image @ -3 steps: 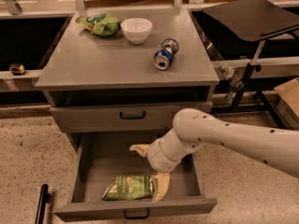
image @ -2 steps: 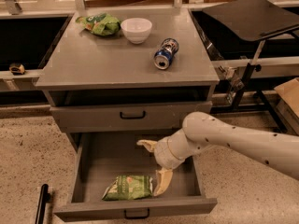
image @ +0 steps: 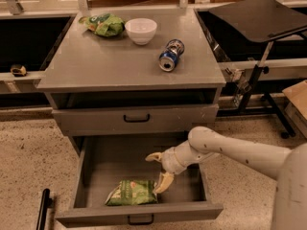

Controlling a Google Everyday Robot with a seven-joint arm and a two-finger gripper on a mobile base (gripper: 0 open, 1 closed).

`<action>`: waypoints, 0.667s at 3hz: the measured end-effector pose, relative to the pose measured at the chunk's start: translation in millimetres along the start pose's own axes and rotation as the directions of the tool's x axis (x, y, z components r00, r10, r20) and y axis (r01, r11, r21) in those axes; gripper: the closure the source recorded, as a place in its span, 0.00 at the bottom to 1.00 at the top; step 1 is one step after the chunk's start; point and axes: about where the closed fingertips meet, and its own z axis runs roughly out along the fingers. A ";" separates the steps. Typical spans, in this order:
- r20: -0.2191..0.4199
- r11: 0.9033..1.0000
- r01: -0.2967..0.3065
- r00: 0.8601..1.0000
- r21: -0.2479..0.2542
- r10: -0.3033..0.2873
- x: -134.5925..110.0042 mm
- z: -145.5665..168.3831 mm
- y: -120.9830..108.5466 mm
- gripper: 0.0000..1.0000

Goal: Pick green jalapeno chip bag from middle drawer and place on counter

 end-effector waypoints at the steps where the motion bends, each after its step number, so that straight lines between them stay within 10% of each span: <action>1: -0.018 0.995 -0.056 0.998 -0.085 0.055 33.9 30.9 1.4 0.00; 2: -0.036 0.992 -0.039 0.999 -0.123 0.035 51.1 42.2 9.3 0.00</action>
Offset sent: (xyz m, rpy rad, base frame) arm -0.0080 -0.0147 -0.0915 -0.0905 0.1024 0.1098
